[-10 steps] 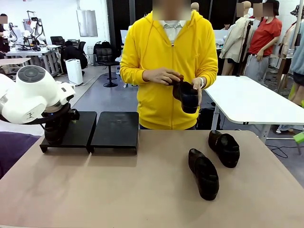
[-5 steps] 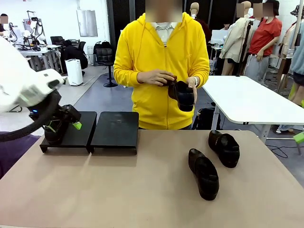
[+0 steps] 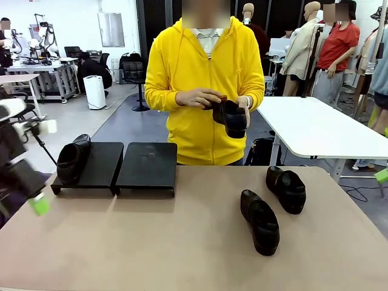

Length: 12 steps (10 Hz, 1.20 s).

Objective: Organize the shoes by placing them on the stand.
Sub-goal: Place the Shoe from the middle of the table onto the Shoes Stand, then pick up one Shoe and place it in the middle of the table.

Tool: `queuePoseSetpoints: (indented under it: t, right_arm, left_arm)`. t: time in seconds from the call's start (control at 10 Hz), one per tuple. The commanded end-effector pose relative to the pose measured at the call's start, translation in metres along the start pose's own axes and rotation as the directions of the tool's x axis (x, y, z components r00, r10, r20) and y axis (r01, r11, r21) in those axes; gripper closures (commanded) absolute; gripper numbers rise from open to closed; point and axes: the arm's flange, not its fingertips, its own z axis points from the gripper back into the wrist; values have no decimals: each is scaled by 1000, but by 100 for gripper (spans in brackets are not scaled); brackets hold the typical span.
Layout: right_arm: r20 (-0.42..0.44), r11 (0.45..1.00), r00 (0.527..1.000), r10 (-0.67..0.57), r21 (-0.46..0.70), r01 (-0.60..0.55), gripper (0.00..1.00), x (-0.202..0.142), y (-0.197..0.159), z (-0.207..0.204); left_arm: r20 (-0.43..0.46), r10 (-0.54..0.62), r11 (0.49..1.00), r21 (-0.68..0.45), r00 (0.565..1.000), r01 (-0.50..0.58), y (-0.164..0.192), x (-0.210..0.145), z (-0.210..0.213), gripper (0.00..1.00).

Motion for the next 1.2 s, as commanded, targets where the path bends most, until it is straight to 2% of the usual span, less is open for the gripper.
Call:
queuePoseSetpoints:
  t: [0.0,0.1,0.2,1.1]
  right_arm:
    - [-5,1000,1000,-10,-10,10,0,0,2,5]
    - [-5,1000,1000,-10,-10,10,0,0,2,5]
    - [-5,1000,1000,-10,-10,10,0,0,2,5]
    - [-5,1000,1000,-10,-10,10,0,0,2,5]
  left_arm:
    - [146,173,985,-33,974,-170,28,-56,-13,0]
    - [178,253,962,-154,951,-227,57,-61,-16,0]
    - [49,85,996,6,995,-85,14,-27,-5,0]
    - [49,85,996,6,995,-85,14,-27,-5,0]
